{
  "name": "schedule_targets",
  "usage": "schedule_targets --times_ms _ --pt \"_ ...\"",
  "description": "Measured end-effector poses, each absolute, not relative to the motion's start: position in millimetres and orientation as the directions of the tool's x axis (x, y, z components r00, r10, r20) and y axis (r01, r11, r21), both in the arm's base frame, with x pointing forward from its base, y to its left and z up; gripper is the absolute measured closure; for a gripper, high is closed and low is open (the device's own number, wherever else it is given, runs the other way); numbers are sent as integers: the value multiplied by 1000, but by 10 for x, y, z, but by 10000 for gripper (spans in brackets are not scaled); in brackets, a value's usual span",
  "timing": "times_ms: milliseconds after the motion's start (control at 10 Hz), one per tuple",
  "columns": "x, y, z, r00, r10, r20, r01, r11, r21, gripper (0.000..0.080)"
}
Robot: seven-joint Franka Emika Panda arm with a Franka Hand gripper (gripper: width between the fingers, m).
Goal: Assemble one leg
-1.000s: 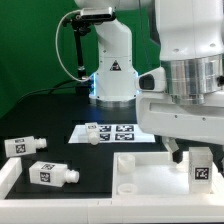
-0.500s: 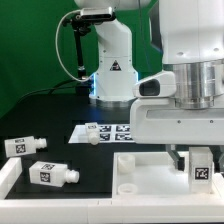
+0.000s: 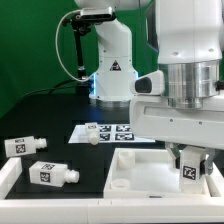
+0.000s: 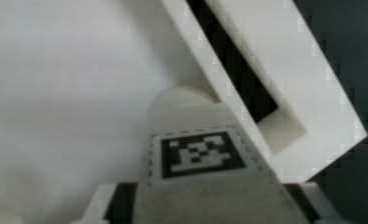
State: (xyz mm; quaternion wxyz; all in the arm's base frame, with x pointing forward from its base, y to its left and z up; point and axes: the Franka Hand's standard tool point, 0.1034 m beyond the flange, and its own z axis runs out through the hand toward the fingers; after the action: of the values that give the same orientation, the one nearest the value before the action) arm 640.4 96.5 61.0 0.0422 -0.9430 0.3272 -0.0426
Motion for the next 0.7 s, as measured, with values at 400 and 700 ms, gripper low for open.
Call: schedule_targets --times_ms 400,700 --pt "6403 955 622 792 -609 53 -602 -792 -102 508" --pt "6471 1001 1035 795 -605 48 -595 -793 -132 229"
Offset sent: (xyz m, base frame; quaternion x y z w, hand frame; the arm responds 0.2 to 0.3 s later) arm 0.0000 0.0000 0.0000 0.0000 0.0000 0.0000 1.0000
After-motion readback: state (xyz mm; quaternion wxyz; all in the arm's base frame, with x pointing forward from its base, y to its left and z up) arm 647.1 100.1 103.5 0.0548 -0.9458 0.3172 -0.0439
